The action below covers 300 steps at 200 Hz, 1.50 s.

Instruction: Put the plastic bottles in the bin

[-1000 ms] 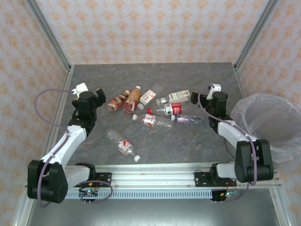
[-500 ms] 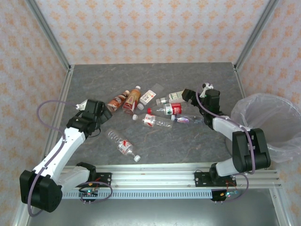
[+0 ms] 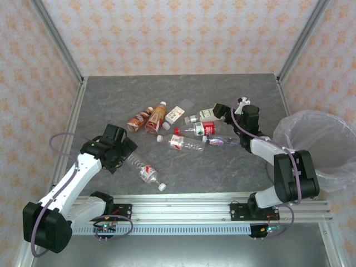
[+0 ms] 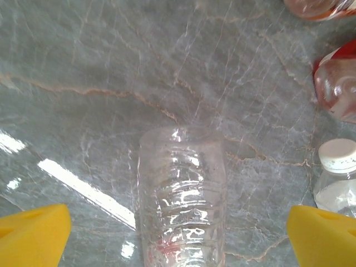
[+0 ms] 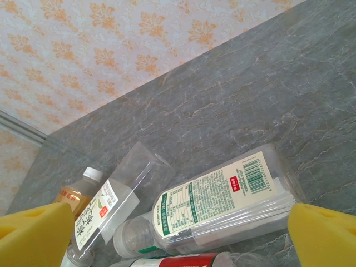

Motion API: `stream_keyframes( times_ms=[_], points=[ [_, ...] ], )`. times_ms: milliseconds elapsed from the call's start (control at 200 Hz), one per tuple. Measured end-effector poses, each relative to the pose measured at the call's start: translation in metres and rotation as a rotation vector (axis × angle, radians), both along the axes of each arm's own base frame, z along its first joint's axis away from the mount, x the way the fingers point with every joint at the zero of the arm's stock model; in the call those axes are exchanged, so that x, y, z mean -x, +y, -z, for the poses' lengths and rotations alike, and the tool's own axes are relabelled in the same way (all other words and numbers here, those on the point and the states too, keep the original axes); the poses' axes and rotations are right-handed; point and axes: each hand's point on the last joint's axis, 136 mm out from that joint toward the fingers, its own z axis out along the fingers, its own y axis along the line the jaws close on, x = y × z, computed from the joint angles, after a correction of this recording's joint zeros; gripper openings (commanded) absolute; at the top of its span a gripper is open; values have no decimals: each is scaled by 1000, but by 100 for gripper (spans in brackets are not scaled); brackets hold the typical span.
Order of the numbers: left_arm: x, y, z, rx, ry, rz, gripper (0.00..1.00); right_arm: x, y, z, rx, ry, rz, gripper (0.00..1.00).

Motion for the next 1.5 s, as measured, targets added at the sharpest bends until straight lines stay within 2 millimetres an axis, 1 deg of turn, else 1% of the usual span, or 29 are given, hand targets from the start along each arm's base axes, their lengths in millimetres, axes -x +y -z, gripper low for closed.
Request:
stream_keyframes(
  times_ms=[95,285,370,445,490,576,701,796,886,1021,1236,1291,1366,1501],
  points=[
    [0,-4,11,35,19,-30,100,1,0,-6,-2,-15,0,99],
    [9,-16,42,78,104,-55,100,4,-1,-23,-8,-55,0,99],
    [8,-19,50,88,125,-57,99,5,-1,-30,-11,-73,0,99],
    [2,-23,54,91,118,-51,93,7,-1,-36,-13,-88,0,99],
    [-2,-25,56,92,111,-39,88,9,-1,-38,-14,-94,0,99],
    [-7,-29,62,84,114,-14,78,13,-2,-38,-15,-95,0,99],
    [-11,-33,71,74,125,17,71,19,-3,-34,-14,-89,0,99],
    [-14,-35,75,70,124,34,65,24,-2,-36,-17,-95,-9,99],
    [-19,-37,74,71,107,50,59,29,0,-42,-23,-113,-22,99],
    [-24,-40,73,65,89,83,53,37,6,-46,-29,-141,-43,99],
    [-32,-47,65,55,54,154,52,43,12,-45,-32,-139,-59,99],
    [-37,-53,59,56,27,191,52,45,11,-44,-33,-123,-50,99],
    [-44,-64,46,59,-24,250,52,50,11,-46,-42,-110,-49,99],
    [-65,-87,14,82,-140,349,50,57,12,-61,-82,-127,-47,99]
  ],
)
